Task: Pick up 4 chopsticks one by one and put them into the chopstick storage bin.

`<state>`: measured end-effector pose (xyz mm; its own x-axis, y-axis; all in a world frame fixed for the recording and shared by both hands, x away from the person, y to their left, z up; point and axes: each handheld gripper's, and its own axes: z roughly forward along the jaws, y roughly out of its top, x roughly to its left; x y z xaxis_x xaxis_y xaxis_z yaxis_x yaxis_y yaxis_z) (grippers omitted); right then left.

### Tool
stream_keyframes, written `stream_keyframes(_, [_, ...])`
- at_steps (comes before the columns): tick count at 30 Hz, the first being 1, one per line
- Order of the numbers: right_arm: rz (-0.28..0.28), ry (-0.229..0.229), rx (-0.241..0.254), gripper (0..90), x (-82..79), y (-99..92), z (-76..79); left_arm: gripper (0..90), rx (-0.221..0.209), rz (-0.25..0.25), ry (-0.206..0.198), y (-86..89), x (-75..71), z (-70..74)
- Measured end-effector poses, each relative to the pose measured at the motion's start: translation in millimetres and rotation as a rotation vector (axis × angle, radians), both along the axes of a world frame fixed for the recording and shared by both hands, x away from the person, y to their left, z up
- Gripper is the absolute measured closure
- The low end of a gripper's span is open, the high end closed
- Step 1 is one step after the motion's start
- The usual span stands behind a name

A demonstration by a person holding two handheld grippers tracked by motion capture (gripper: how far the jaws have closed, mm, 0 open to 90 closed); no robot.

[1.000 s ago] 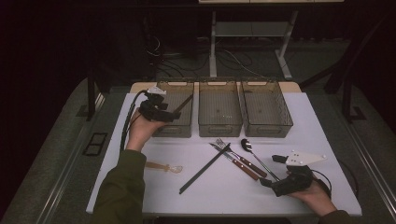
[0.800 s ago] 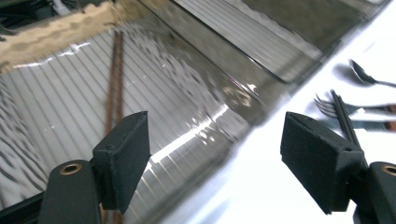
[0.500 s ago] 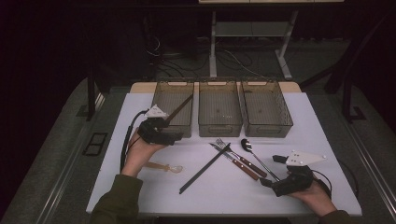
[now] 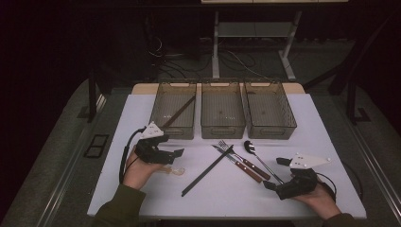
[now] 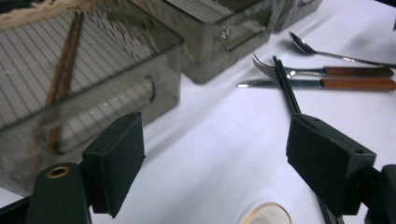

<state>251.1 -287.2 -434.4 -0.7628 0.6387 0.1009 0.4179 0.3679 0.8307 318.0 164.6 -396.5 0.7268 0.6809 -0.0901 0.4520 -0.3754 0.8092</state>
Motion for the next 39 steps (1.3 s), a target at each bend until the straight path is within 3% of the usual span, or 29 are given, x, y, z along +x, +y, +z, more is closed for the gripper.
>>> stream_keyframes(6, [-0.001,0.001,-0.002,1.2,-0.1,0.2,0.0,19.5,-0.004,-0.034,0.019,-8.4,-15.0,-13.4])
stream_keyframes(13, [0.005,-0.003,-0.005,1.2,-0.4,0.7,0.0,23.7,-0.016,-0.101,0.037,-28.2,-23.0,-18.3])
stream_keyframes(19, [0.007,-0.001,-0.007,1.2,0.3,1.1,-0.5,34.2,-0.031,-0.136,0.041,-40.3,-25.8,-19.8])
stream_keyframes(29, [0.006,-0.001,-0.012,1.2,1.1,1.2,-1.0,56.5,-0.035,-0.175,0.110,-54.5,-24.8,-28.0])
stream_keyframes(37, [0.004,0.001,-0.009,1.2,1.0,1.0,-0.9,71.1,0.030,-0.184,0.127,-64.5,-24.5,-34.4])
stream_keyframes(39, [0.007,0.000,-0.012,1.2,1.1,1.1,-1.1,72.1,0.028,-0.173,0.143,-66.6,-25.1,-36.1])
